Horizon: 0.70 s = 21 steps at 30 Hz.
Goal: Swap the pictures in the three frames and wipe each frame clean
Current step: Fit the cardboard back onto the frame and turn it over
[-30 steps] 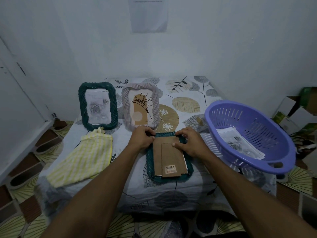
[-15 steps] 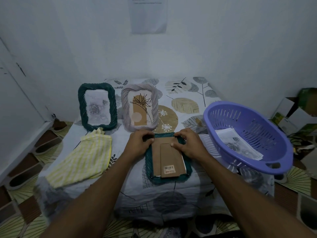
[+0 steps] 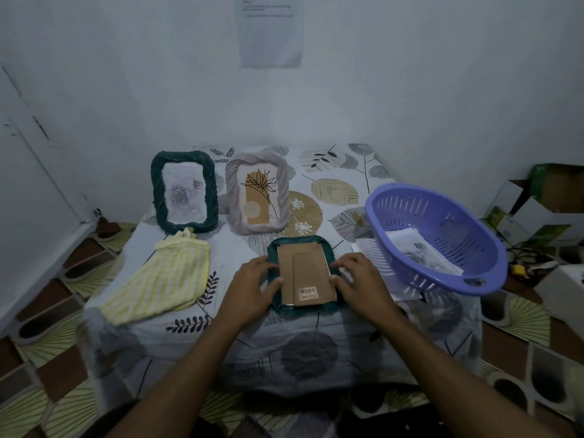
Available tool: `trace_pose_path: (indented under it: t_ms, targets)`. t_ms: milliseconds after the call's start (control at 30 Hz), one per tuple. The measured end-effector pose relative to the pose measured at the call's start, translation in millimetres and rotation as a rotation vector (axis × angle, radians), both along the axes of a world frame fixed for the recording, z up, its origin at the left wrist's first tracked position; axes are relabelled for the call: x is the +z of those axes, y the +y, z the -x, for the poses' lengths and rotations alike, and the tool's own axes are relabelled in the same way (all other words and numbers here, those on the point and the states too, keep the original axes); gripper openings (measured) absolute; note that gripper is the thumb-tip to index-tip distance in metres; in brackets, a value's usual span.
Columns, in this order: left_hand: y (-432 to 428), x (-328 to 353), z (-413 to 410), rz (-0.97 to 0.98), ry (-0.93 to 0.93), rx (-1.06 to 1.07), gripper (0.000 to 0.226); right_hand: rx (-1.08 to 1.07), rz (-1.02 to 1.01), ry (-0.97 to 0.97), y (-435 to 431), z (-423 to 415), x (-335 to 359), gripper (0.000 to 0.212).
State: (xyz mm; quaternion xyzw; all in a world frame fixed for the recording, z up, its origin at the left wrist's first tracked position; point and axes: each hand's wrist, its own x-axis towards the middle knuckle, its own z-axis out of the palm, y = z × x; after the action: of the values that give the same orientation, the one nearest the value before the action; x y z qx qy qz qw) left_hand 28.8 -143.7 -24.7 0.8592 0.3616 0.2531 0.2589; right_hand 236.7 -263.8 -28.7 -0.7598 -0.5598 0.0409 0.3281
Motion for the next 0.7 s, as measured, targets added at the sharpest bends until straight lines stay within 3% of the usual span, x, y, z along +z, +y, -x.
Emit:
trace_pose_path:
  t_ms: [167, 367, 700]
  targets:
    - [-37.8, -3.2, 18.8, -0.034, -0.004, 0.046, 0.057, -0.078, -0.044, -0.056, -35.5, 15.8, -7.7, 0.027]
    - [-57.4, -4.0, 18.7, -0.051, -0.087, 0.142, 0.032, -0.19, -0.082, -0.024, -47.5, 41.6, -12.8, 0.026]
    - [-63.4, -4.5, 14.2, 0.071, -0.22, 0.165, 0.023, -0.228, -0.139, 0.188, -48.9, 49.5, -18.6, 0.029]
